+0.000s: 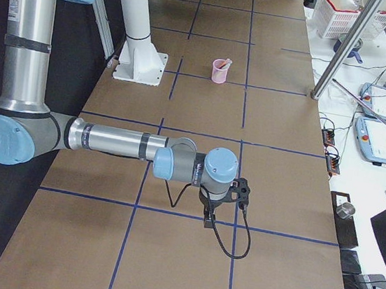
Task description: Collect pens into pen holder
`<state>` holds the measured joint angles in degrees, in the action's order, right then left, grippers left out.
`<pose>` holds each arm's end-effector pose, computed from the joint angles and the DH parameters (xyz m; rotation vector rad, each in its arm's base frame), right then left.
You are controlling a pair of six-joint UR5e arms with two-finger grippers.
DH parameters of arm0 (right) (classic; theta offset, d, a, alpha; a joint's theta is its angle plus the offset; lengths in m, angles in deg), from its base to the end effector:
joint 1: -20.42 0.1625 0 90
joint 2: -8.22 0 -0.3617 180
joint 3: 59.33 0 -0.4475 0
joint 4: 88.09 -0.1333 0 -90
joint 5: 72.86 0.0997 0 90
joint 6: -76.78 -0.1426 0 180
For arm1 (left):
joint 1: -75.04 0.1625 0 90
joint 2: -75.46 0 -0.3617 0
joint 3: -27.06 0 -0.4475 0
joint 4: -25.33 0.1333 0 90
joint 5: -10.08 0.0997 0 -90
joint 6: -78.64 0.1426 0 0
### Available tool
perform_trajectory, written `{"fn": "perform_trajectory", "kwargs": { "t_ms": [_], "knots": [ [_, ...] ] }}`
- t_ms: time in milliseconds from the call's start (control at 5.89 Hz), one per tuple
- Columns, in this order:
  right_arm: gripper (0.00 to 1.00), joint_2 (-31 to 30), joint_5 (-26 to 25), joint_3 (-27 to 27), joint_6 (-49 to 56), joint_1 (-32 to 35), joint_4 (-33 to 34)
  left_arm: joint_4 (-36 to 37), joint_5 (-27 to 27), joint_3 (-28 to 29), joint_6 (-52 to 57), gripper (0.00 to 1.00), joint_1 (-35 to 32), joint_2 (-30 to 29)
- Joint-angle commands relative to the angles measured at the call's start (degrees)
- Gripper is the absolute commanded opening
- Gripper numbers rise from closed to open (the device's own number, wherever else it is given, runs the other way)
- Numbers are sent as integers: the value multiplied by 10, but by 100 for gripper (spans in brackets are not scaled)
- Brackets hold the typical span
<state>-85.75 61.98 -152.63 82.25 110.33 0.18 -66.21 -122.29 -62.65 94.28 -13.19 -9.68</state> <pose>0.0319 -0.5240 0.6278 0.0543 -0.7812 -0.0993 -0.0215 -0.5088 0.6745 0.0297 0.7434 0.2665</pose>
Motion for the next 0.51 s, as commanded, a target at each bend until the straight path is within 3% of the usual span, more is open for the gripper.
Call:
{"fn": "perform_trajectory", "kwargs": {
  "t_ms": [0,339],
  "knots": [
    [100,-2,-10,-1,8,0,-2,0,0,1,0,100,0,0],
    [100,-6,-11,0,20,0,-3,0,0,1,0,100,0,0]
  ]
}}
